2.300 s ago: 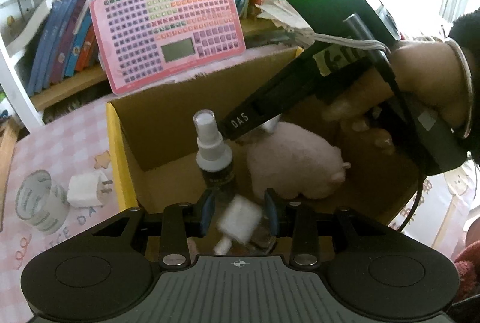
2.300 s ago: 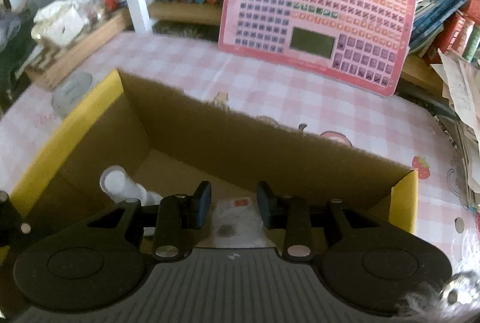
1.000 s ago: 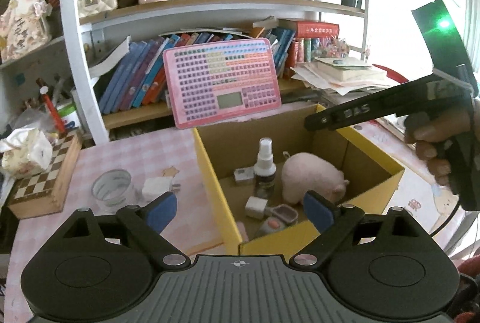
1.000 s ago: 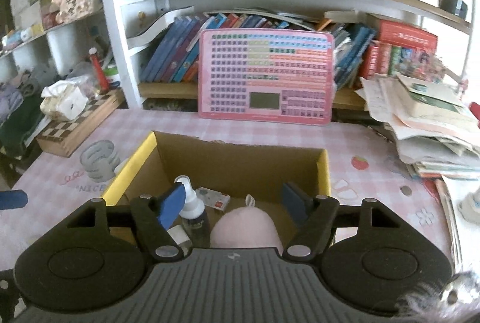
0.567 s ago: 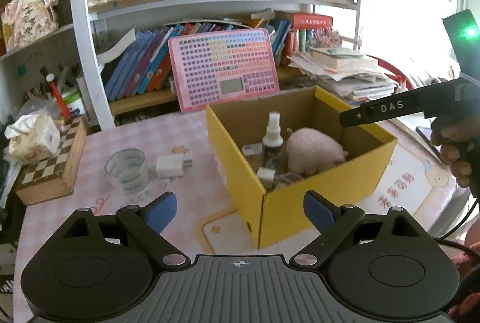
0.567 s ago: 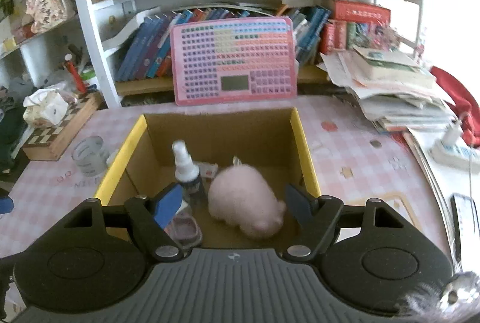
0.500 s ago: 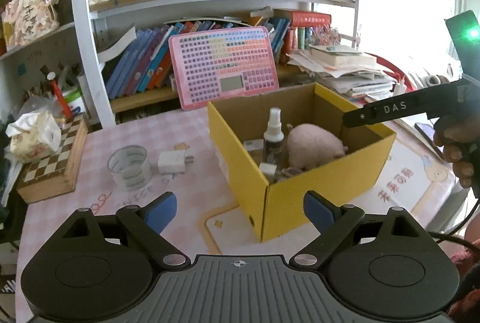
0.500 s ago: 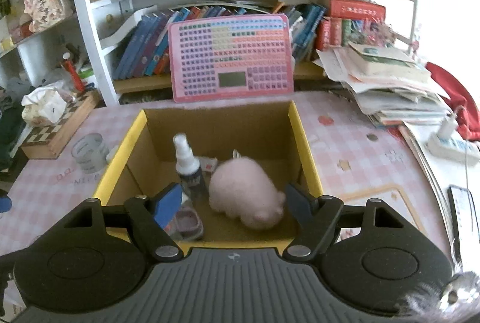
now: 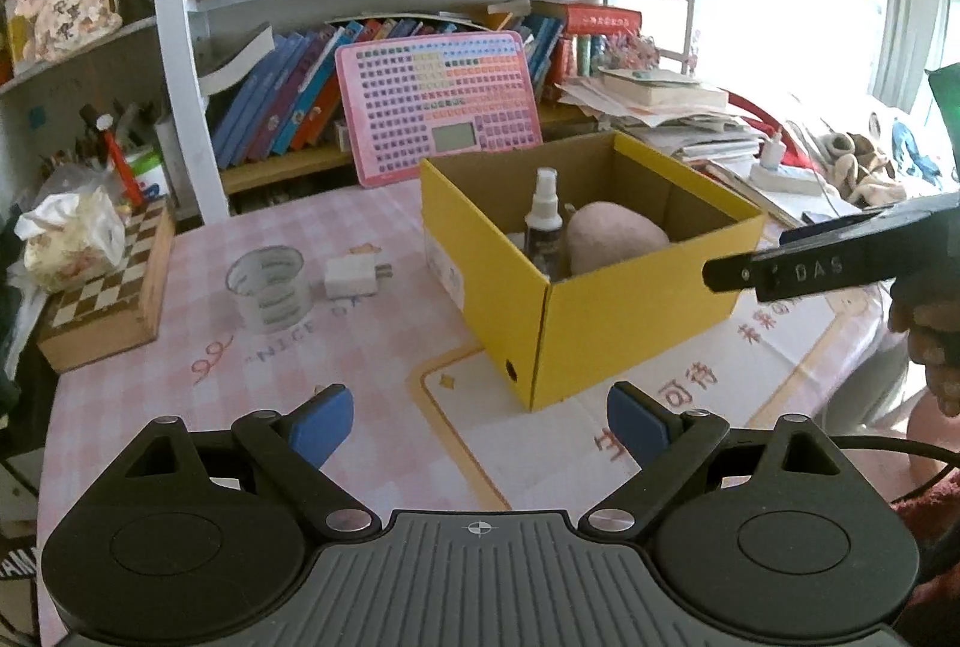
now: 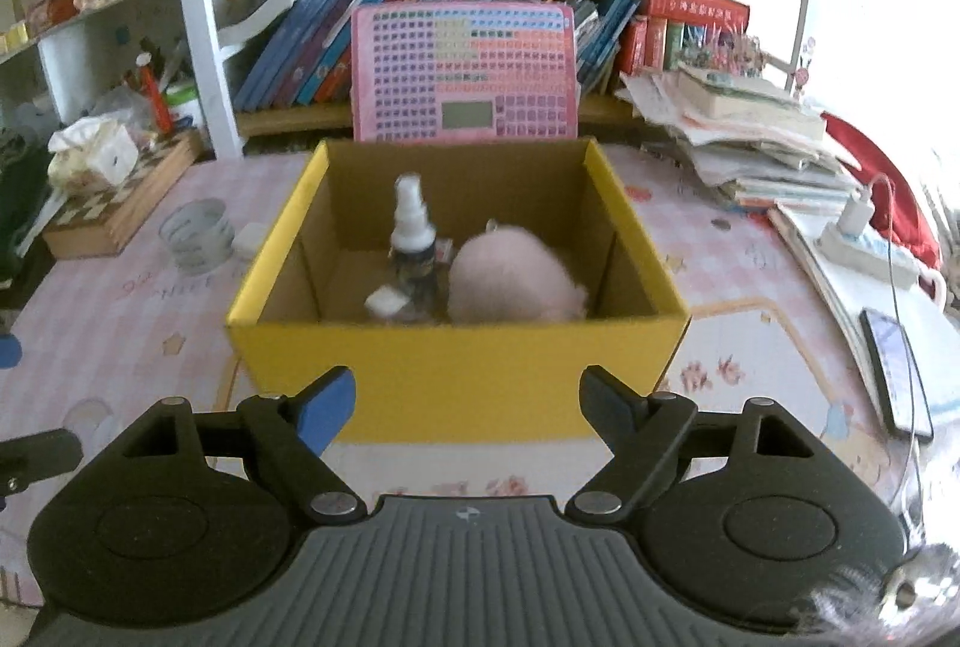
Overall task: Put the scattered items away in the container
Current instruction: 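Withdraw both grippers from the yellow box, then move right gripper to the white charger while left gripper approaches the clear tape roll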
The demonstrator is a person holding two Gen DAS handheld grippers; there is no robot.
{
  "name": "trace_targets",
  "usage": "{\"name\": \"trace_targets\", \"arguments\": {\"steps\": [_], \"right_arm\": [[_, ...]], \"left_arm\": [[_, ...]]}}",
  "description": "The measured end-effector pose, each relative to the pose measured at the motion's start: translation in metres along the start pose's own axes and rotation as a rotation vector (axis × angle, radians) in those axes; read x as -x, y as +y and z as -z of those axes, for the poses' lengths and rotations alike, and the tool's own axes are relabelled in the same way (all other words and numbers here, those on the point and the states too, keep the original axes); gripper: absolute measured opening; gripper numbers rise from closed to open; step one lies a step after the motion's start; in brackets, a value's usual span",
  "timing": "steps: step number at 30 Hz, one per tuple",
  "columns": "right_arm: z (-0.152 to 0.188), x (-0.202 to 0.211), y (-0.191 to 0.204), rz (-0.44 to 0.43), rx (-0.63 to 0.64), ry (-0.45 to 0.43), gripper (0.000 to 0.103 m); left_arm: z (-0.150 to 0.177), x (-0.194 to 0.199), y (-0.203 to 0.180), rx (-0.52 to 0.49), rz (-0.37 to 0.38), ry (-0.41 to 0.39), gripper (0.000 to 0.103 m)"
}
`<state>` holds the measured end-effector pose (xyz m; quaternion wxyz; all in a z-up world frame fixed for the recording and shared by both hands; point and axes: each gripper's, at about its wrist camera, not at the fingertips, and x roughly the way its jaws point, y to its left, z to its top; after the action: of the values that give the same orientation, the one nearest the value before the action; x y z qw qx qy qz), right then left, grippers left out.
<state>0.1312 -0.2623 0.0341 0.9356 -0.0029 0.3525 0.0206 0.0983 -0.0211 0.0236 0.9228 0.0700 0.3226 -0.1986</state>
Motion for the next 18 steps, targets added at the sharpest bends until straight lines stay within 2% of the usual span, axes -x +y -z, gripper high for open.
{"name": "trace_targets", "arguments": {"steps": [6, 11, 18], "right_arm": [[0.020, 0.009, 0.026, -0.006, 0.015, 0.042, 0.082], [0.032, 0.011, 0.045, -0.019, 0.022, 0.069, 0.082], [0.049, 0.010, 0.088, -0.092, 0.086, 0.121, 0.082]], "left_arm": [[0.016, 0.007, 0.001, -0.044, -0.038, 0.031, 0.094], [0.028, 0.015, 0.009, -0.038, -0.026, 0.050, 0.094], [0.045, 0.024, 0.023, -0.037, -0.034, 0.095, 0.094]]}}
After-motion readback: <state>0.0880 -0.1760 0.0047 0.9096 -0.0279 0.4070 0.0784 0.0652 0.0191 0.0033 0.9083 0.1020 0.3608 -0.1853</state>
